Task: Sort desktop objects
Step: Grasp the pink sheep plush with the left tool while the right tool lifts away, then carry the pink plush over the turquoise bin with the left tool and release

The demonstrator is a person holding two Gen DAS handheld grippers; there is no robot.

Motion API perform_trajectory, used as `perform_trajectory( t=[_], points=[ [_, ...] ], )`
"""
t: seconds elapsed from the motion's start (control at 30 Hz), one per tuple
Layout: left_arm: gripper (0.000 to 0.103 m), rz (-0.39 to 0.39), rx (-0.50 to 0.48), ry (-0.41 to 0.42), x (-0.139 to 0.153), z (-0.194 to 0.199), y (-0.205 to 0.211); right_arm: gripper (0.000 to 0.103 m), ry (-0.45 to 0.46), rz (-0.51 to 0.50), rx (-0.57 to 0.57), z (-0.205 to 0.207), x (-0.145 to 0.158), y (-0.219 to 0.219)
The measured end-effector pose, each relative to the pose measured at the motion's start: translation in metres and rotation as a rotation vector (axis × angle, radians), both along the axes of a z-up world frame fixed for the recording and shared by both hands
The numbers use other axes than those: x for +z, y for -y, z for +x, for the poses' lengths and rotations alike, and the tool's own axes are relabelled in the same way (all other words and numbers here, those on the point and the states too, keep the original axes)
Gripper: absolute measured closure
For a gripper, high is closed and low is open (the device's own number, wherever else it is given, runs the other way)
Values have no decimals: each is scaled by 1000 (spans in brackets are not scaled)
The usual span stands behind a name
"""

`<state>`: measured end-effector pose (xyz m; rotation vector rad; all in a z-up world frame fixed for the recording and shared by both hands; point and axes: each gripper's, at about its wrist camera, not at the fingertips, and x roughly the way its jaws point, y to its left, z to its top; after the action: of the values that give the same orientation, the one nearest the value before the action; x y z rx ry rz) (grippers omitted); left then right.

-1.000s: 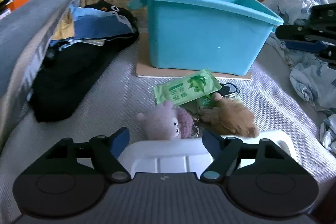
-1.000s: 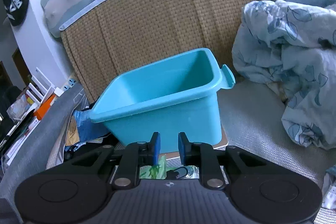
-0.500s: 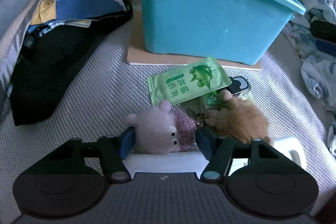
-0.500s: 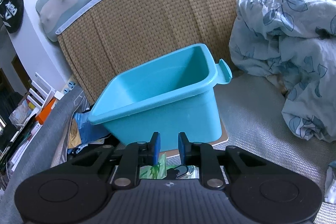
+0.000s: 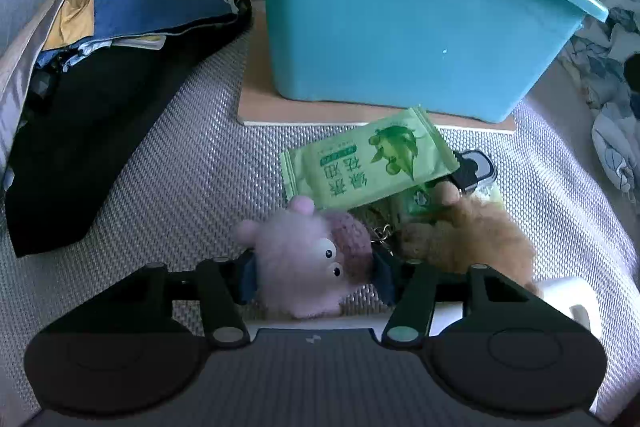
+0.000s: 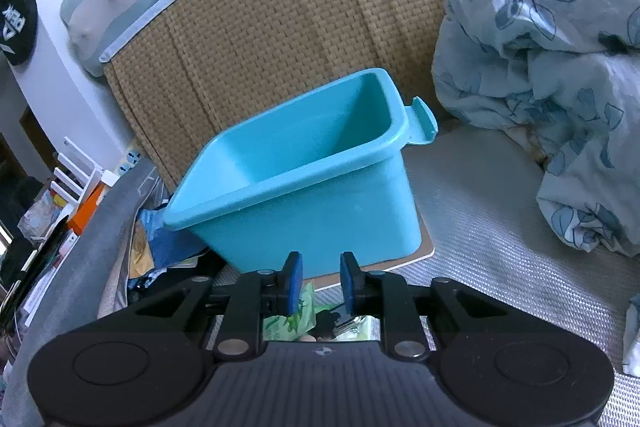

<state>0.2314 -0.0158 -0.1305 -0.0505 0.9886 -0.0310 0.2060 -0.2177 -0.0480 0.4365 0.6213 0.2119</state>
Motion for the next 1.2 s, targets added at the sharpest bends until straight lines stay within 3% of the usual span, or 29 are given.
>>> perform_trajectory(
  t=[0.17,0.3,0.47,0.6,0.73,0.87,1.2],
  points=[
    [50,-38,35,12,3,1,-9,78,-21,4,-9,2,-4,3],
    [50,-48,37,47,16,-3,-15,66,-61,-9,1,6,-11,5],
    [50,-67,46,79,33,-6,-22,66,-95,-21,1,8,-17,5],
    [50,-79,53,107,44,-10,-25,49,-92,-67,43,8,-18,1],
    [50,-87,41,136,57,-15,-26,49,-87,-162,79,6,-20,-8],
    [50,-102,42,162,69,-17,-27,49,-84,-141,126,5,-21,-12],
    [50,-103,14,224,98,-22,-23,49,-98,-208,172,4,-26,-26]
  ],
)
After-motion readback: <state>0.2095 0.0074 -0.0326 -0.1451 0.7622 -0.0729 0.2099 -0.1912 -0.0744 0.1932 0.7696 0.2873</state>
